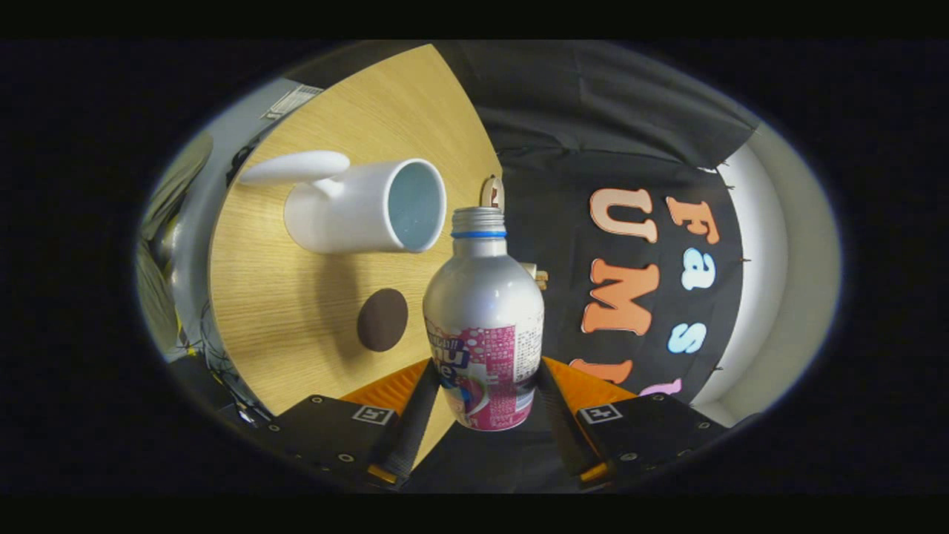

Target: Take the bottle from table, then pour the juice into the cup, finally place the bottle on the coaster

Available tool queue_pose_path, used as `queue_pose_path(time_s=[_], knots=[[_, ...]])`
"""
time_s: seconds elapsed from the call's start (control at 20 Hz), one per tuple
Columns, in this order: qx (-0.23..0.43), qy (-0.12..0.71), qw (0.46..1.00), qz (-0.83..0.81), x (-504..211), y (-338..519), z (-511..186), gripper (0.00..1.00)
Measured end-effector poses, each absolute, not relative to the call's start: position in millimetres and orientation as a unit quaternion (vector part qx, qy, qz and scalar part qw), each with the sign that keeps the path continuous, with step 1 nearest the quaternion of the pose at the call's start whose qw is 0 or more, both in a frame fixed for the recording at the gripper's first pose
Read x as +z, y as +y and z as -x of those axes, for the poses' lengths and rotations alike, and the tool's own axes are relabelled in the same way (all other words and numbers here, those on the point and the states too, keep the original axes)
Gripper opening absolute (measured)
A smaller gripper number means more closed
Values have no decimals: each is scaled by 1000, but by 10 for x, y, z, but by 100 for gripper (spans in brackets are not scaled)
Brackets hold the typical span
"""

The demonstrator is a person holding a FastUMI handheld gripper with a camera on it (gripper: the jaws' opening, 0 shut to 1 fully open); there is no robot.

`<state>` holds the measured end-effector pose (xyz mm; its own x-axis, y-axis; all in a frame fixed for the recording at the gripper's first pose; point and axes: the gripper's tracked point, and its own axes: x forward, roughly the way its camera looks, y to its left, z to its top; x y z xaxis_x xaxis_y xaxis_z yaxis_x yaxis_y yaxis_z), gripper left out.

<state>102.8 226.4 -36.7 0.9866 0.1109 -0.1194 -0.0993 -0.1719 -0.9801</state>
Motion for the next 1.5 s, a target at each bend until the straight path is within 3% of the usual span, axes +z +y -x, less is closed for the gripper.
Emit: queue_pose_path(time_s=[0.45, 1.5], knots=[[77, 2, 602, 794, -332, 2309, -1028, 75], [76, 16, 564, 822, -250, 2309, -1065, 75]])
